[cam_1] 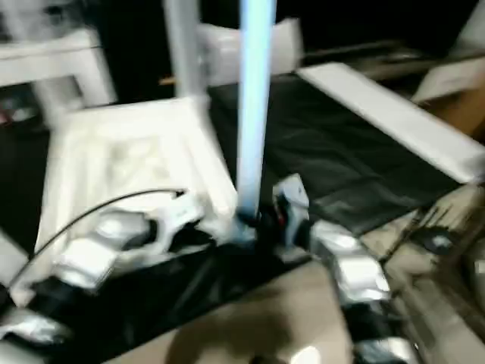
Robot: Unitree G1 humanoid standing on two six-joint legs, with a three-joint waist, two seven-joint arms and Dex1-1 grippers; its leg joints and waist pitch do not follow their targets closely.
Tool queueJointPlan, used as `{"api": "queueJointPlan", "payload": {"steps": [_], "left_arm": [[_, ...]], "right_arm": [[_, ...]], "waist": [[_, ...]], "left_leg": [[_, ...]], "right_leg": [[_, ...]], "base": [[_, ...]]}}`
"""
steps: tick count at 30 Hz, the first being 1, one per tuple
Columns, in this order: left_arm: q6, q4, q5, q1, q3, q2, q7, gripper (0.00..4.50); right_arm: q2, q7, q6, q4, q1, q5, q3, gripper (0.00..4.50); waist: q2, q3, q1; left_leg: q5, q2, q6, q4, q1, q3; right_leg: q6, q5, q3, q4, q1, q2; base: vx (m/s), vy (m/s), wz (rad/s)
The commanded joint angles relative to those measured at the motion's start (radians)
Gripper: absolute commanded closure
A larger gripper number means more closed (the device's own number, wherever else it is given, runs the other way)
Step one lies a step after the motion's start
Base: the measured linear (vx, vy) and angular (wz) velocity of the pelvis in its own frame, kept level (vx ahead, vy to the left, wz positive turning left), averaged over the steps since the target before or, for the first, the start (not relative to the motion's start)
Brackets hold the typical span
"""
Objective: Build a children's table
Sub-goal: Rotate leg to tighten
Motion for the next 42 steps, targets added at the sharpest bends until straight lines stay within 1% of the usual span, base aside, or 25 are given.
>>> {"api": "queueJointPlan", "payload": {"steps": [1, 2, 3, 4, 5, 6, 7, 8, 9, 10, 11, 12, 13, 14, 15, 17, 20, 22, 23, 26, 30, 33, 37, 38, 42], "left_arm": [[-0.015, -0.017, -0.015, -0.036, -0.100, -0.118, 0.008, 4.50], [-0.012, -0.006, 0.000, -0.047, -0.099, -0.138, 0.043, 4.50], [-0.014, 0.004, 0.016, -0.055, -0.099, -0.151, 0.076, 4.50], [-0.014, 0.004, 0.016, -0.055, -0.099, -0.151, 0.076, 4.50], [-0.013, 0.003, 0.019, -0.054, -0.100, -0.150, 0.080, 4.50], [-0.019, 0.004, 0.023, -0.052, -0.100, -0.142, 0.080, 4.50], [-0.020, 0.004, 0.027, -0.050, -0.099, -0.137, 0.080, 4.50], [-0.032, 0.007, 0.036, -0.048, -0.102, -0.123, 0.075, 4.50], [-0.039, 0.010, 0.042, -0.047, -0.103, -0.114, 0.073, 4.50], [-0.060, 0.020, 0.051, -0.048, -0.105, -0.097, 0.068, 4.50], [-0.074, 0.027, 0.057, -0.049, -0.106, -0.085, 0.065, 4.50], [-0.087, 0.035, 0.061, -0.050, -0.106, -0.073, 0.058, 4.50], [-0.100, 0.043, 0.064, -0.050, -0.106, -0.060, 0.047, 4.50], [-0.107, 0.049, 0.068, -0.050, -0.104, -0.055, 0.042, 4.50], [-0.121, 0.051, 0.069, -0.049, -0.107, -0.044, 0.027, 4.50], [-0.155, 0.052, 0.066, -0.044, -0.114, -0.017, -0.009, 4.50], [-0.220, 0.058, 0.052, -0.039, -0.132, 0.036, -0.086, 4.50], [-0.263, 0.063, 0.041, -0.039, -0.146, 0.061, -0.131, 4.50], [-0.297, 0.068, 0.034, -0.039, -0.152, 0.075, -0.162, 4.50], [-0.379, 0.084, 0.017, -0.047, -0.171, 0.119, -0.266, 4.50], [-0.459, 0.108, 0.004, -0.067, -0.192, 0.157, -0.356, 4.50], [-0.498, 0.098, -0.023, -0.069, -0.206, 0.178, -0.433, 4.50], [-0.535, 0.092, -0.048, -0.071, -0.217, 0.188, -0.506, 4.50], [-0.543, 0.083, -0.053, -0.070, -0.223, 0.191, -0.527, 4.50], [-0.548, 0.061, -0.068, -0.067, -0.233, 0.189, -0.561, 4.50]], "right_arm": [[0.076, -0.137, 0.014, 0.086, -0.046, -0.001, -0.004, 2.57], [0.101, -0.172, 0.002, 0.110, -0.061, 0.001, -0.021, 2.22], [0.111, -0.179, -0.010, 0.119, -0.065, -0.003, -0.022, 2.01], [0.111, -0.179, -0.010, 0.119, -0.065, -0.003, -0.022, 2.01], [0.112, -0.176, -0.012, 0.116, -0.061, -0.006, -0.022, 1.87], [0.104, -0.157, -0.025, 0.105, -0.051, -0.002, -0.025, 1.79], [0.099, -0.147, -0.035, 0.098, -0.044, 0.002, -0.028, 1.69], [0.082, -0.120, -0.043, 0.084, -0.032, 0.008, -0.030, 1.59], [0.072, -0.107, -0.050, 0.079, -0.026, 0.011, -0.031, 1.47], [0.044, -0.065, -0.064, 0.063, -0.011, 0.013, -0.028, 1.47], [0.024, -0.035, -0.075, 0.053, 0.000, 0.014, -0.026, 1.27], [0.001, 0.001, -0.090, 0.040, 0.012, 0.020, -0.027, 1.27], [-0.025, 0.044, -0.101, 0.024, 0.025, 0.031, -0.031, 1.18], [-0.041, 0.070, -0.109, 0.016, 0.032, 0.040, -0.035, 1.11], [-0.066, 0.108, -0.112, 0.001, 0.042, 0.049, -0.035, 0.93], [-0.119, 0.185, -0.115, -0.028, 0.059, 0.066, -0.033, 0.83], [-0.216, 0.329, -0.105, -0.079, 0.084, 0.105, -0.035, 0.58], [-0.257, 0.390, -0.113, -0.091, 0.087, 0.110, -0.030, 0.41], [-0.280, 0.424, -0.123, -0.094, 0.088, 0.110, -0.025, 0.33], [-0.352, 0.563, -0.142, -0.107, 0.085, 0.124, 0.000, 0.33], [-0.409, 0.689, -0.153, -0.106, 0.066, 0.140, 0.036, 0.49], [-0.427, 0.752, -0.144, -0.101, 0.049, 0.143, 0.064, 0.67], [-0.438, 0.809, -0.143, -0.087, 0.030, 0.127, 0.106, 1.06], [-0.433, 0.818, -0.154, -0.079, 0.028, 0.114, 0.123, 1.10], [-0.408, 0.833, -0.156, -0.071, 0.022, 0.110, 0.151, 1.50]], "waist": [[0.015, -0.051, -0.002], [0.023, -0.037, 0.030], [-0.050, -0.020, 0.037], [-0.086, -0.006, 0.043], [-0.084, -0.031, 0.011], [-0.061, -0.048, 0.021], [-0.058, -0.054, 0.026], [-0.024, -0.061, 0.043], [-0.018, -0.069, 0.037], [-0.015, -0.073, 0.049], [-0.030, -0.061, 0.053], [-0.043, -0.058, 0.053], [-0.043, -0.056, 0.060], [-0.041, -0.064, 0.068], [-0.039, -0.067, 0.073], [-0.034, -0.074, 0.081], [-0.040, -0.079, 0.093], [-0.038, -0.079, 0.097], [-0.040, -0.076, 0.100], [-0.041, -0.071, 0.109], [-0.042, -0.069, 0.117], [-0.042, -0.075, 0.126], [-0.043, -0.078, 0.142], [-0.047, -0.079, 0.146], [-0.047, -0.077, 0.150]], "left_leg": [[-0.378, 0.119, 0.054, -0.152, -0.138, -0.086], [-0.491, 0.134, 0.053, -0.218, -0.056, -0.067], [-0.504, 0.045, 0.032, -0.137, -0.001, -0.018], [-0.316, -0.069, 0.009, 0.014, 0.072, 0.044], [-0.189, -0.110, 0.065, 0.054, 0.045, 0.060], [-0.169, -0.081, 0.084, -0.005, -0.018, 0.036], [-0.120, -0.044, 0.081, -0.046, -0.054, 0.010], [-0.076, 0.006, 0.086, -0.092, -0.030, -0.014], [-0.033, 0.026, 0.092, -0.104, -0.034, -0.024], [0.042, 0.033, 0.097, -0.120, -0.036, -0.024], [0.017, 0.012, 0.083, -0.125, -0.026, 0.001], [-0.005, -0.008, 0.076, -0.124, -0.027, 0.010], [-0.047, -0.021, 0.078, -0.124, -0.016, 0.014], [-0.010, -0.019, 0.102, -0.129, -0.037, 0.007], [0.015, -0.010, 0.110, -0.131, -0.034, 0.003], [0.123, 0.006, 0.141, -0.126, -0.045, -0.008], [0.194, 0.002, 0.183, -0.118, -0.054, -0.008], [0.207, 0.000, 0.190, -0.117, -0.056, -0.005], [0.186, -0.003, 0.193, -0.118, -0.056, -0.003], [0.126, -0.006, 0.170, -0.122, -0.051, 0.003], [0.100, 0.001, 0.150, -0.126, -0.046, 0.003], [0.131, 0.004, 0.147, -0.125, -0.047, 0.000], [0.204, 0.013, 0.162, -0.120, -0.047, 0.001], [0.208, 0.013, 0.164, -0.120, -0.047, 0.003], [0.186, 0.013, 0.144, -0.123, -0.049, 0.004]], "right_leg": [[0.139, -0.376, 0.123, 0.137, 0.190, -0.110], [0.026, -0.128, 0.191, 0.136, 0.090, -0.080], [0.079, -0.531, 0.201, -0.003, 0.030, -0.060], [0.215, -0.938, 0.124, -0.173, -0.097, -0.006], [0.218, -1.140, 0.135, -0.163, -0.074, -0.057], [0.216, -1.042, 0.155, -0.127, 0.023, -0.101], [0.273, -0.830, 0.105, -0.122, 0.042, -0.069], [0.190, -0.591, 0.118, -0.103, 0.051, -0.081], [0.131, -0.454, 0.128, -0.079, 0.059, -0.080], [0.017, -0.252, 0.145, -0.053, 0.061, -0.086], [-0.051, -0.287, 0.152, -0.065, 0.036, -0.069], [-0.040, -0.362, 0.151, -0.074, 0.036, -0.060], [-0.024, -0.504, 0.148, -0.091, 0.030, -0.061], [-0.013, -0.501, 0.152, -0.088, 0.046, -0.065], [-0.022, -0.471, 0.156, -0.083, 0.041, -0.067], [-0.071, -0.318, 0.161, -0.055, 0.041, -0.067], [-0.122, -0.218, 0.167, -0.035, 0.046, -0.070], [-0.129, -0.221, 0.167, -0.034, 0.045, -0.070], [-0.117, -0.262, 0.165, -0.043, 0.045, -0.069], [-0.078, -0.373, 0.161, -0.060, 0.043, -0.067], [-0.062, -0.405, 0.159, -0.065, 0.038, -0.065], [-0.075, -0.358, 0.163, -0.052, 0.041, -0.068], [-0.119, -0.264, 0.168, -0.031, 0.036, -0.070], [-0.123, -0.261, 0.169, -0.030, 0.037, -0.072], [-0.113, -0.296, 0.169, -0.035, 0.040, -0.075]], "base": [[0.057, 0.091, -0.41], [0.057, 0.091, -0.41], [0.000, 0.000, 0.00], [0.037, -0.121, 0.29], [0.037, -0.121, 0.29], [0.111, -0.003, -0.16], [0.116, 0.078, -0.24], [0.116, 0.078, -0.24], [0.000, 0.000, 0.00], [0.000, 0.000, 0.00], [0.000, 0.000, 0.00], [0.017, 0.038, 0.24], [0.000, 0.000, 0.00], [0.000, 0.000, 0.00], [0.000, 0.000, 0.00], [0.000, 0.000, 0.00], [0.000, 0.000, 0.00], [0.000, 0.000, 0.00], [0.000, 0.000, 0.00], [0.000, 0.000, 0.00], [0.000, 0.000, 0.00], [0.000, 0.000, 0.00], [0.000, 0.000, 0.00], [0.000, 0.000, 0.00], [0.000, 0.000, 0.00]]}}
